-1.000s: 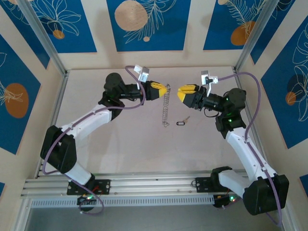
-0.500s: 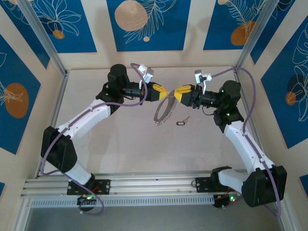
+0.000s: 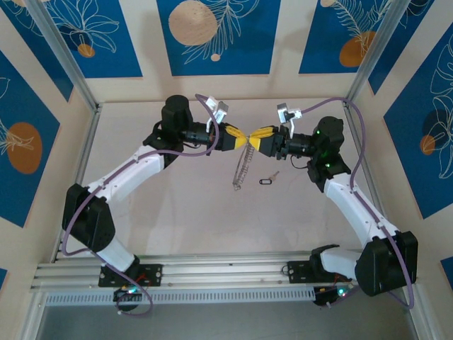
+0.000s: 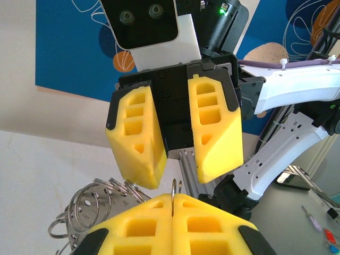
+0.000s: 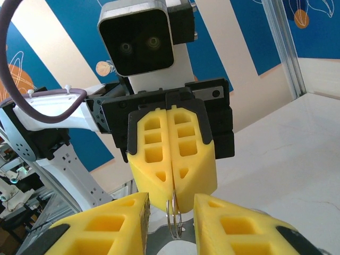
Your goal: Put the keys on the keyring
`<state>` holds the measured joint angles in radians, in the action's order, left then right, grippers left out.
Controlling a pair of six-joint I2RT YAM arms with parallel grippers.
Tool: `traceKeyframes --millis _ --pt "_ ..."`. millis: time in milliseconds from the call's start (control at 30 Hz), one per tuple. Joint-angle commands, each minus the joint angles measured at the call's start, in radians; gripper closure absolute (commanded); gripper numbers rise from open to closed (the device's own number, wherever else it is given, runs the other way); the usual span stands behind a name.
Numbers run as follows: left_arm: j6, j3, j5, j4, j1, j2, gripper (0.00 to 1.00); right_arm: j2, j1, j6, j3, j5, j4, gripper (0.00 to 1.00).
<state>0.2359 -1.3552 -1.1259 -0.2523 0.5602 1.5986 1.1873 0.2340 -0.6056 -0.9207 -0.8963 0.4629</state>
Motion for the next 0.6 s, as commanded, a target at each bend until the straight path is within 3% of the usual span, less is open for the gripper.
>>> traceKeyframes --millis 0,400,567 --pt "-0.017 -0.039 -0.033 -0.016 -0.009 -0.008 1.0 0.007 0.006 -0.001 -0.024 0.011 0.027 0.71" --pt "-0.009 -0.04 -0.029 -0.026 -0.008 -0.009 1.0 0.028 0.017 -0.013 -0.014 -0.011 0.051 0.82" --pt "-0.006 -0.042 -0.028 -0.027 -0.008 -0.009 1.0 0.028 0.02 -0.008 -0.009 -0.01 0.042 0.93"
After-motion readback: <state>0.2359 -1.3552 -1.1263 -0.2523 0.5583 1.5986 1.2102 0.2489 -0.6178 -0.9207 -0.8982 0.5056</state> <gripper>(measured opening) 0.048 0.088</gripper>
